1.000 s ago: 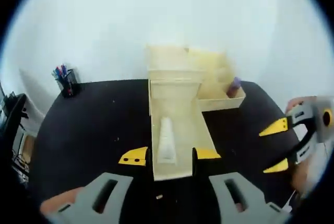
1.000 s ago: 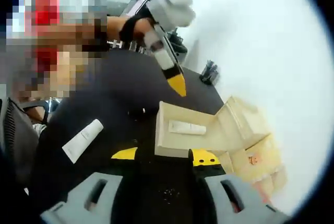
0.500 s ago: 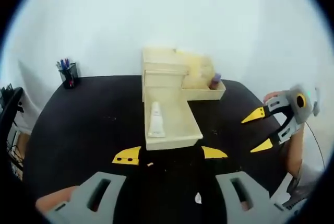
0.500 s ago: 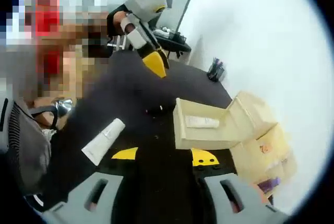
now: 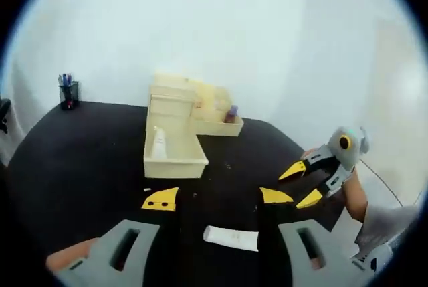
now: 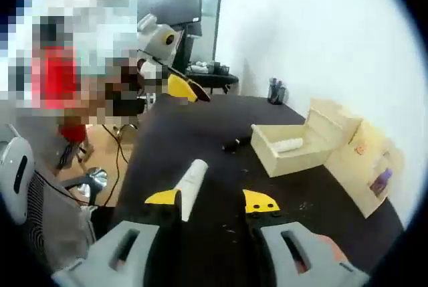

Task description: Open the drawer, pick up the cosmetic bottles from the table one by one, place them into the drawer, release the gripper, close the drawer, and move the gripper away

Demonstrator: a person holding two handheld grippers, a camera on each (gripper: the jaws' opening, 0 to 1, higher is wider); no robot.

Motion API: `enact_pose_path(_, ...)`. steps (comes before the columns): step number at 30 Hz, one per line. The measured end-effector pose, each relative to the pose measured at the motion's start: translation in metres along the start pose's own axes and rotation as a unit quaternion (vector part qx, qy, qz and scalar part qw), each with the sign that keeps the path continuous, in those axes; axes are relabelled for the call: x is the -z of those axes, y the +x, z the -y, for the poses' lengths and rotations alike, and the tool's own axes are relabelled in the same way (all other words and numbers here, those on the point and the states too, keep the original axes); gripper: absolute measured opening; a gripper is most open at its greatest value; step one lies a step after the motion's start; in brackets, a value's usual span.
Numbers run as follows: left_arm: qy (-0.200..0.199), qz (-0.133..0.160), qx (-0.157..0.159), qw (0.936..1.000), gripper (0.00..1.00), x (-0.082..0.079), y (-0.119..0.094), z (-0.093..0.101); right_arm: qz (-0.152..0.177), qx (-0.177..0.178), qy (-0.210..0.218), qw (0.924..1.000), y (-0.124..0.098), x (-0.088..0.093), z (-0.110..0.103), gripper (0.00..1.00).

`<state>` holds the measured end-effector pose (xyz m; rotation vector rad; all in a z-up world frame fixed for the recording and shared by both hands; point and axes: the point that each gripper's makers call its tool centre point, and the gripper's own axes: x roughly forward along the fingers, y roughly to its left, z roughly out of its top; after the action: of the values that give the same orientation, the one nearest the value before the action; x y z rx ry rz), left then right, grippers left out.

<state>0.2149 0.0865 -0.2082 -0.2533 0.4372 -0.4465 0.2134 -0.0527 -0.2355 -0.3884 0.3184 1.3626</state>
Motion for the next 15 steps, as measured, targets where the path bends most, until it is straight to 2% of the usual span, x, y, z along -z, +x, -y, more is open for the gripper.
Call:
enact_pose_path(6,-0.016,0.036,0.016,0.9991,0.45,0.02,-0.013,0.005,0.016,0.015,0.009,0.9997,0.0,0.006,-0.022,0.28)
enact_pose_path(8,-0.029,0.053,0.023,0.9979,0.45,0.024,-0.013,0.007,0.021,0.02,0.015,0.9995,0.004,0.009,-0.025,0.27)
enact_pose_path(15,-0.05,0.075,0.039,0.9952,0.45,0.046,-0.006,0.015,0.021,0.025,0.051,0.9982,0.025,0.027,-0.038,0.27)
